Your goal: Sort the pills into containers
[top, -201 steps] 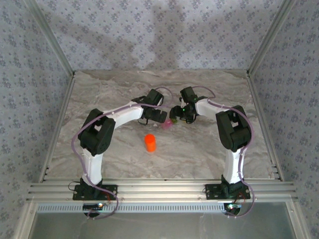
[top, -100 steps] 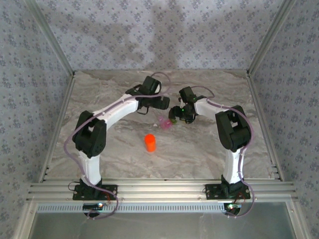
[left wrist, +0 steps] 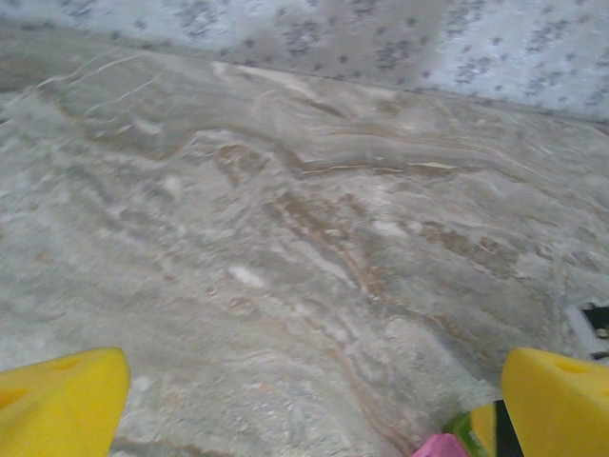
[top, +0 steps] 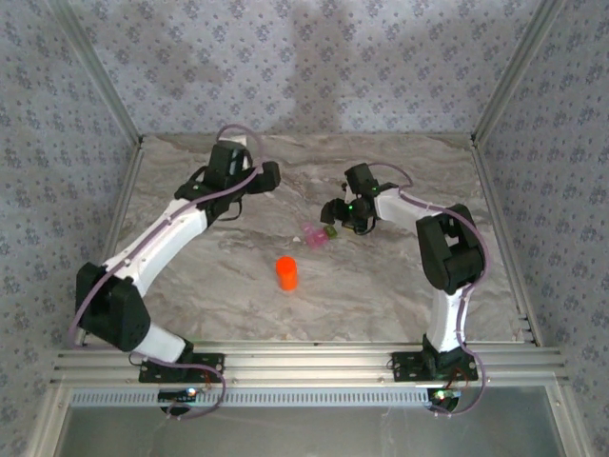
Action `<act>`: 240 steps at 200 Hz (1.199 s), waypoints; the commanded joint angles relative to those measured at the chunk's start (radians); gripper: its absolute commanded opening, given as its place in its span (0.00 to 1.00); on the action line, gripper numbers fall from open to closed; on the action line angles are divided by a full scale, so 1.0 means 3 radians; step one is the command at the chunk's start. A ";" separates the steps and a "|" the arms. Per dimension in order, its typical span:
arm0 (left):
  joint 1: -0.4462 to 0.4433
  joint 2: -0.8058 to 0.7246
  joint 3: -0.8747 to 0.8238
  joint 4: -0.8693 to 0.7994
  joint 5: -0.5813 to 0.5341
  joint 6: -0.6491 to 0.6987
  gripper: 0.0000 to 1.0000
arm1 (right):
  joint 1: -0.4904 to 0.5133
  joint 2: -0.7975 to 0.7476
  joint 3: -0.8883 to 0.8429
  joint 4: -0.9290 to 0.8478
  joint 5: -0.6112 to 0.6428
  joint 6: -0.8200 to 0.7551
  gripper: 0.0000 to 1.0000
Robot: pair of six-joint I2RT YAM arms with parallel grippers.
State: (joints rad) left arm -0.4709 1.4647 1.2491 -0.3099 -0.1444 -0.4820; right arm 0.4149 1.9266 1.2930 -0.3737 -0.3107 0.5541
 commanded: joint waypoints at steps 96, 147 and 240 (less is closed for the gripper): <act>0.0516 -0.0653 -0.0755 0.0134 0.0168 -0.0765 1.00 | 0.0176 0.0095 0.0003 0.0075 -0.0090 0.0158 0.68; 0.0562 -0.0674 -0.0780 0.0116 0.0241 -0.0791 1.00 | 0.0276 -0.0019 -0.0091 0.0054 -0.0044 0.0180 0.68; 0.0642 -0.0705 -0.0856 0.0174 0.0383 -0.0794 1.00 | 0.0451 -0.0193 -0.0175 0.0038 -0.0004 0.0224 0.69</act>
State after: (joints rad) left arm -0.2893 1.2823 0.9981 -0.2653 -0.0532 -0.7090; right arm 0.5400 1.9179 1.2568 -0.3401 -0.3294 0.6060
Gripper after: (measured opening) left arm 0.997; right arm 0.681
